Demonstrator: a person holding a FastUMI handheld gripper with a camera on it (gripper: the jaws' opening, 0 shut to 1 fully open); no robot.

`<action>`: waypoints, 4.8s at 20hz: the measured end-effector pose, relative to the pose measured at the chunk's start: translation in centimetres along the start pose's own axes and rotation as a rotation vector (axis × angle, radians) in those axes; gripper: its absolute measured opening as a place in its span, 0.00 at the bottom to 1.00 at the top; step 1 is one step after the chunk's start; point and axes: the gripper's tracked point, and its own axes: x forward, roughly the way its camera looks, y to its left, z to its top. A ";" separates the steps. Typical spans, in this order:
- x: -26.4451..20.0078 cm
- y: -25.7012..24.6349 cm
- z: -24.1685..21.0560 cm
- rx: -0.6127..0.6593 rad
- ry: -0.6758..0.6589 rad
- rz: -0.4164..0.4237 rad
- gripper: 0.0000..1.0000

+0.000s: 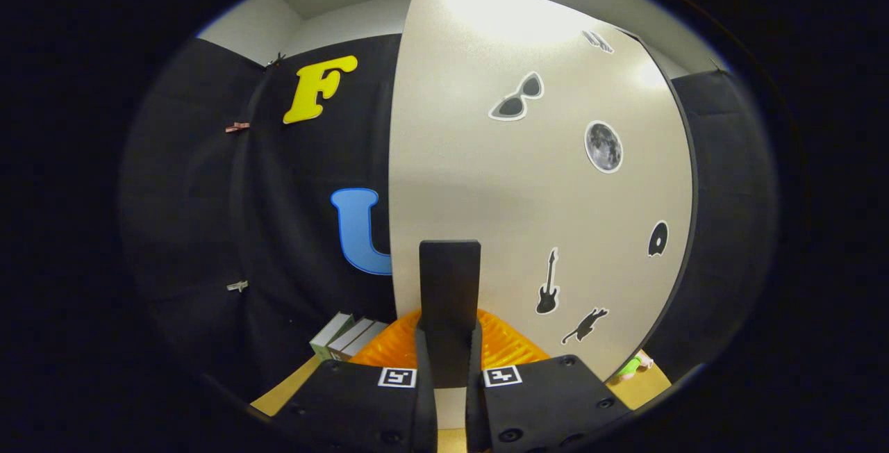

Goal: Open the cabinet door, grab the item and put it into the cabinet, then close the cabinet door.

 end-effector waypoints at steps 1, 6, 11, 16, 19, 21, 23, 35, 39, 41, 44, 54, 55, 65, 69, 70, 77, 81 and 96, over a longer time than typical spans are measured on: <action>-0.8 -0.2 0.0 0.004 -0.001 0.010 0.20; -5.6 -1.8 0.2 0.046 -0.019 0.038 0.19; -8.9 -3.6 0.3 0.051 -0.015 0.041 0.20; -11.5 -5.9 0.3 0.058 -0.017 0.010 0.19; -13.3 -7.7 0.3 0.050 -0.017 -0.028 0.19; -14.2 -9.0 0.2 0.058 -0.017 -0.060 0.19; -14.9 -10.5 0.3 0.058 -0.019 -0.100 0.19; -18.6 -16.9 0.1 0.070 -0.031 -0.231 0.18; -19.0 -17.7 0.4 0.067 -0.041 -0.230 0.18; -19.4 -19.1 0.5 0.046 -0.045 -0.241 0.18; -19.6 -19.8 0.5 0.049 -0.049 -0.269 0.15; -22.5 -25.1 0.8 0.062 -0.092 -0.377 0.12; -22.7 -25.4 0.7 0.054 -0.091 -0.384 0.12; -27.0 -21.1 -1.0 -0.073 -0.086 -0.324 0.98; -27.6 -16.8 -4.9 -0.025 0.024 -0.223 0.99; -27.0 -15.7 -6.0 -0.020 0.047 -0.204 0.99; -21.6 -7.5 -18.4 0.027 0.296 -0.059 0.99; -18.4 -5.2 -26.0 0.048 0.431 -0.027 0.99; -10.8 -6.1 -46.4 0.059 0.773 -0.089 0.74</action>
